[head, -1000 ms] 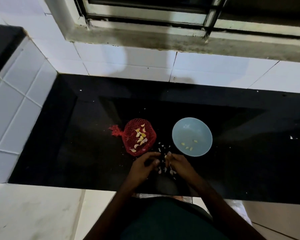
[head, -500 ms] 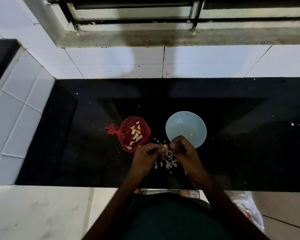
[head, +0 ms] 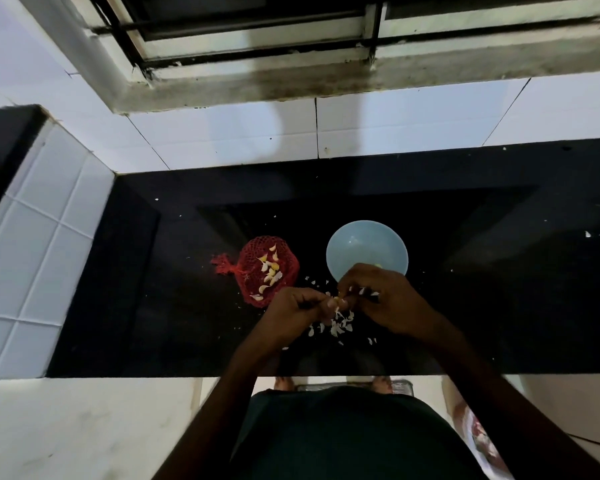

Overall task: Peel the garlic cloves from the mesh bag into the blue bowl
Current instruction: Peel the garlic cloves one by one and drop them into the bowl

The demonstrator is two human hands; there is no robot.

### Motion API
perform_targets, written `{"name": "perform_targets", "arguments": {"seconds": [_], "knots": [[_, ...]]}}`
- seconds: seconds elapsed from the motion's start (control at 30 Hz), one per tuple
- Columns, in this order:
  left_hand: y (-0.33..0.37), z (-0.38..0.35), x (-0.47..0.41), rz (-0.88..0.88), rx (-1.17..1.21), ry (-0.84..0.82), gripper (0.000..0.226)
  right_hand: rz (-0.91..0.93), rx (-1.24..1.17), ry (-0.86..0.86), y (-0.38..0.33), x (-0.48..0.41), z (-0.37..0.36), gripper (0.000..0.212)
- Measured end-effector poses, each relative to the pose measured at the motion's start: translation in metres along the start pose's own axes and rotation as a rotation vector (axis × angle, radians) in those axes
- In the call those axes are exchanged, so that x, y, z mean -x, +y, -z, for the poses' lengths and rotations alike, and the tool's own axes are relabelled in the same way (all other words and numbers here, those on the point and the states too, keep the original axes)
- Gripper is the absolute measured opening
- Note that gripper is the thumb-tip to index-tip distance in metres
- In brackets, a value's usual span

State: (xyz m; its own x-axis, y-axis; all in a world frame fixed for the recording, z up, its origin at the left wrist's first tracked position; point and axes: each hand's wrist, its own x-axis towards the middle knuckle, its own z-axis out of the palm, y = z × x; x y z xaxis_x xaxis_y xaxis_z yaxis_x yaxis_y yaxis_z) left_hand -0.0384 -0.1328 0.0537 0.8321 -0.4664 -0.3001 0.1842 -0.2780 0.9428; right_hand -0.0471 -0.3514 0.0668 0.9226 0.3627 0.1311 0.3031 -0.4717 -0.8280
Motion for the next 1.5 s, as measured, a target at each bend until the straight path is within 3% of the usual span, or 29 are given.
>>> {"name": "perform_targets", "arguments": {"seconds": [0.13, 0.27, 0.57, 0.8, 1.03, 1.27, 1.37, 1.5], "knots": [[0.004, -0.005, -0.001, -0.022, 0.024, 0.059, 0.014, 0.031, 0.016, 0.029, -0.002, 0.003, -0.002, 0.011], [0.011, -0.019, 0.001, -0.043, 0.209, 0.184, 0.009, 0.028, -0.011, 0.153, -0.003, 0.004, -0.014, 0.011], [0.013, -0.02, 0.006, 0.091, 0.483, 0.381, 0.029, -0.099, -0.179, 0.241, -0.005, 0.008, -0.03, 0.014], [0.006, -0.018, 0.006, 0.003, 0.352, 0.408, 0.01, -0.242, -0.219, 0.225, 0.007, 0.007, -0.034, 0.019], [-0.004, -0.011, 0.006, -0.062, 0.239, 0.431, 0.014, -0.236, -0.172, 0.139, 0.0, -0.001, -0.035, 0.015], [0.004, -0.01, 0.006, -0.114, 0.29, 0.378, 0.019, -0.261, -0.327, 0.242, -0.007, -0.011, -0.034, 0.011], [0.007, -0.011, 0.006, -0.12, 0.352, 0.375, 0.021, -0.221, -0.335, 0.277, -0.009, -0.012, -0.035, 0.009], [0.003, -0.006, 0.005, -0.125, 0.407, 0.38, 0.025, -0.033, -0.127, 0.275, -0.011, -0.011, -0.031, 0.011]]}}
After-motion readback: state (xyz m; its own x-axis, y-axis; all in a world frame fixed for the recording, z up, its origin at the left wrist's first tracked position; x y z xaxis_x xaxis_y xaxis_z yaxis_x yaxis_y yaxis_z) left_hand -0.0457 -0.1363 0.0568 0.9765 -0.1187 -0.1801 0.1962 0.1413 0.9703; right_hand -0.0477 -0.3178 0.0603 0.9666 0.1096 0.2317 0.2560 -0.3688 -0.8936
